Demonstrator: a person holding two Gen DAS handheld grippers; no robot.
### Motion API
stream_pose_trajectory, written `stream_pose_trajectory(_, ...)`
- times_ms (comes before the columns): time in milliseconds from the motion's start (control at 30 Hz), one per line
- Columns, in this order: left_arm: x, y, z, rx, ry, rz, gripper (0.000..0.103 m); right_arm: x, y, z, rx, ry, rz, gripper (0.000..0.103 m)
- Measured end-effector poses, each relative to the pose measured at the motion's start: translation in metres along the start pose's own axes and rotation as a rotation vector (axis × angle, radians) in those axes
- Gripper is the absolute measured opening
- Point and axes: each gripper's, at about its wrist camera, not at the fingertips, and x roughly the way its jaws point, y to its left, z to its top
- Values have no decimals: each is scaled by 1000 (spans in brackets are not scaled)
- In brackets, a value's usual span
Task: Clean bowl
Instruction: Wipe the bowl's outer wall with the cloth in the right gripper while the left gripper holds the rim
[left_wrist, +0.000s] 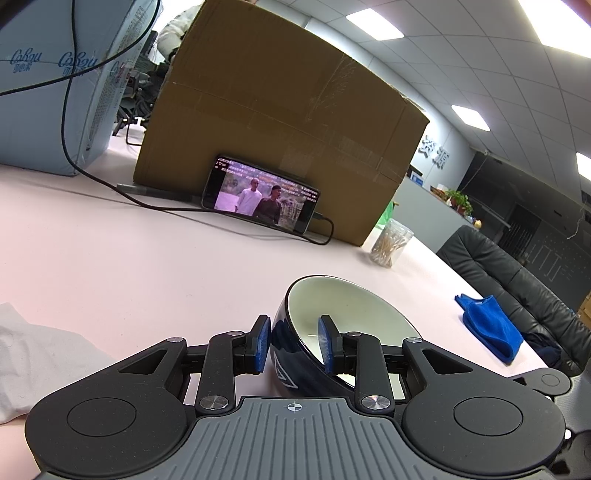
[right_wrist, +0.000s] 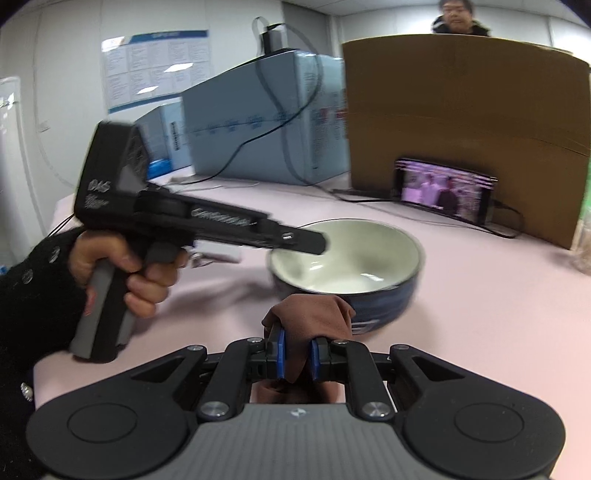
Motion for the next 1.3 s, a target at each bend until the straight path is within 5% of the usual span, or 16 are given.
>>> stream_pose_trajectory(267, 1, 2, 1, -6, 5, -5, 28, -10, -11, -2, 36, -14, -53, 14)
stream_pose_trajectory(500, 9, 4, 8, -4, 48, 8, 49, -14, -13, -5, 59, -38, -72, 15)
stream_pose_trajectory(633, 15, 1, 19, 25, 73, -14, 71, -15, -14, -8, 83, -54, -69, 15)
stream_pose_trajectory(1100, 52, -2, 41, 96, 198, -217, 77, -20, -15, -9, 124, -82, -82, 16)
stream_pose_trajectory(1300, 51, -2, 38, 92, 199, -221, 77, -19, -16, -7, 123, -74, -141, 16)
